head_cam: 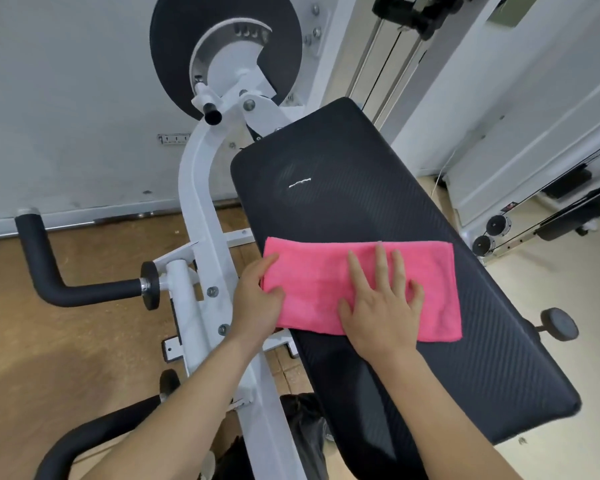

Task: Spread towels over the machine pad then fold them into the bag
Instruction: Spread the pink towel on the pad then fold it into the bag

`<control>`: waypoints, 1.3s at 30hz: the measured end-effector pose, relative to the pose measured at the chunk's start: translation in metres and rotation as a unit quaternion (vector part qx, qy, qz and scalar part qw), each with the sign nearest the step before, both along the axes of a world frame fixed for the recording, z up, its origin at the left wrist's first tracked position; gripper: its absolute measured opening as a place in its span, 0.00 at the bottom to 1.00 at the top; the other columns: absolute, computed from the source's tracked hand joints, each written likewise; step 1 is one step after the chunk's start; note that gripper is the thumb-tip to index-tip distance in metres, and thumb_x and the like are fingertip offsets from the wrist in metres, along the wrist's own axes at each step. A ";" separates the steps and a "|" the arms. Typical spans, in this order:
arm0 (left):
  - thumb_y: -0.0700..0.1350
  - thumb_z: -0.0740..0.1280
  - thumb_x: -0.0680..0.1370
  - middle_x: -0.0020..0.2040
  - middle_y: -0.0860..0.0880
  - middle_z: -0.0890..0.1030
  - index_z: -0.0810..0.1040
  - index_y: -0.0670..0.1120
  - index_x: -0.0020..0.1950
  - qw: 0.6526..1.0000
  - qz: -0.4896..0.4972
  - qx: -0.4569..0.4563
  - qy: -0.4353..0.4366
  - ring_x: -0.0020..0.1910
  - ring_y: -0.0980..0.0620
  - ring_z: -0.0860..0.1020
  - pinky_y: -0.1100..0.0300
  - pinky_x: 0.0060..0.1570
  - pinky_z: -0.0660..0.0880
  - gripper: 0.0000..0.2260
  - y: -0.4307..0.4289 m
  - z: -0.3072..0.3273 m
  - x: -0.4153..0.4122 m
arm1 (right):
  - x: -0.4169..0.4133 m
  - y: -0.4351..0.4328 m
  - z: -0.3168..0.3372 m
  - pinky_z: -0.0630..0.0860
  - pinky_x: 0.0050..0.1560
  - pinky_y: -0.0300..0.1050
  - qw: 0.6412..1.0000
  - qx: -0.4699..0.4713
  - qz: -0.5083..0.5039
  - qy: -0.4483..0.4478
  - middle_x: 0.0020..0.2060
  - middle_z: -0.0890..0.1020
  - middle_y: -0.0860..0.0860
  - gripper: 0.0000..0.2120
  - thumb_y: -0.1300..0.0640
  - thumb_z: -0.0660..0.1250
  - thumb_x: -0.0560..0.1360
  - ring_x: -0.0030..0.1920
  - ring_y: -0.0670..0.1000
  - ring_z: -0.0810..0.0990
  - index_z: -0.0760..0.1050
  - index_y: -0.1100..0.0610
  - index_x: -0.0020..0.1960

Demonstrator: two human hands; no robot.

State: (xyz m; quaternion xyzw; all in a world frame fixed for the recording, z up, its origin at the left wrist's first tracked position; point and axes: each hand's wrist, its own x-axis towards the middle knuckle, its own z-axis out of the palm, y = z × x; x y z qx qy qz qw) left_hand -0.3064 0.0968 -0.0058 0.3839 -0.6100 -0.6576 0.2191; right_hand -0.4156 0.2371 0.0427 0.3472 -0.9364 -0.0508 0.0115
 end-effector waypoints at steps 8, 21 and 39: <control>0.30 0.64 0.75 0.65 0.53 0.74 0.73 0.53 0.70 0.997 -0.008 0.013 0.070 0.61 0.54 0.76 0.57 0.56 0.77 0.28 -0.009 0.043 0.007 | -0.001 0.001 0.024 0.59 0.73 0.59 0.980 -0.187 0.000 -0.071 0.76 0.62 0.54 0.27 0.56 0.63 0.77 0.76 0.57 0.57 0.64 0.50 0.75; 0.30 0.65 0.73 0.75 0.50 0.64 0.47 0.55 0.80 0.935 -0.347 -0.068 0.033 0.67 0.53 0.72 0.60 0.62 0.73 0.44 0.098 0.090 -0.085 | -0.030 0.043 0.062 0.78 0.42 0.44 0.765 -0.488 -0.197 -0.372 0.40 0.86 0.52 0.09 0.64 0.65 0.75 0.41 0.50 0.83 0.83 0.55 0.49; 0.54 0.71 0.69 0.44 0.54 0.80 0.74 0.51 0.49 0.890 -0.352 -0.148 -0.249 0.42 0.56 0.79 0.57 0.41 0.77 0.13 0.042 0.027 0.004 | -0.018 0.028 0.048 0.76 0.44 0.48 0.993 -0.064 -0.018 -0.094 0.47 0.82 0.49 0.11 0.59 0.59 0.78 0.48 0.54 0.78 0.78 0.54 0.55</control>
